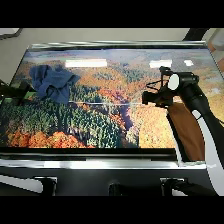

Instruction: Fold the shirts.

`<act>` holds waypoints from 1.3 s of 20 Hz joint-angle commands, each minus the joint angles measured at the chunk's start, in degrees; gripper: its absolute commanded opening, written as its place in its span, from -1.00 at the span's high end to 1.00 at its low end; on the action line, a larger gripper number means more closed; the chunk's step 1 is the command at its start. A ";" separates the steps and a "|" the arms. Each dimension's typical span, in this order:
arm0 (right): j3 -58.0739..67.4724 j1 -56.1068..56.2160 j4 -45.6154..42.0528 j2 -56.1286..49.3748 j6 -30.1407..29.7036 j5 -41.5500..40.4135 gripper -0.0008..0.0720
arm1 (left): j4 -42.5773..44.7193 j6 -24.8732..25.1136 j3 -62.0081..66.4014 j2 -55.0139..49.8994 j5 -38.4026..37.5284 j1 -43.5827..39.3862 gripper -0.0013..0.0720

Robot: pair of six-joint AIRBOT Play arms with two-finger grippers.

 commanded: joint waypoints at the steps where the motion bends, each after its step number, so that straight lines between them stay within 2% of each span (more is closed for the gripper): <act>1: -0.02 0.04 0.07 -0.02 0.02 -0.57 -0.87 | -11.67 1.14 0.79 -6.93 3.04 3.56 -0.97; 7: -0.02 0.04 0.07 0.00 0.02 -1.86 -0.87 | -21.79 2.56 0.81 -13.64 18.45 -1.55 -0.98; 10: -0.02 0.04 0.15 0.00 0.02 -1.79 -0.87 | -27.17 6.12 0.81 -14.56 27.26 -3.13 -0.98; 13: -0.02 0.04 1.79 0.00 0.02 -1.44 -0.87 | -27.54 6.25 0.85 -14.62 31.28 -4.72 -0.92; 14: 0.00 0.04 2.75 0.00 0.02 -1.46 -0.87 | -27.54 6.25 0.85 -14.73 31.10 -5.05 -0.44; 16: 0.00 0.04 4.37 0.00 0.00 -1.46 -0.87 | -28.68 6.29 0.94 -14.67 29.94 -5.42 0.89; 17: 0.00 0.04 4.59 0.00 -0.02 -1.44 -0.88 | -31.04 7.43 0.94 -14.25 28.65 -5.42 0.89; 18: 0.00 0.04 4.55 0.00 -0.04 -1.44 -0.88 | -33.70 11.06 0.94 -13.18 28.02 -5.42 0.89; 20: 0.31 0.02 3.80 0.00 -2.34 -1.66 -0.88 | -36.37 21.53 0.94 -8.17 28.81 -5.97 0.90; 23: 2.75 0.02 0.48 0.92 -9.25 -0.63 -0.88 | -34.58 43.06 0.90 5.95 25.44 -8.39 0.90; 24: 3.98 0.02 -0.76 1.64 -10.25 0.13 -0.88 | -31.61 46.23 0.90 11.23 23.30 -9.77 0.90; 26: 6.91 0.02 -3.41 4.09 -10.45 1.95 -0.88 | -23.65 46.47 0.87 21.88 19.78 -14.10 0.90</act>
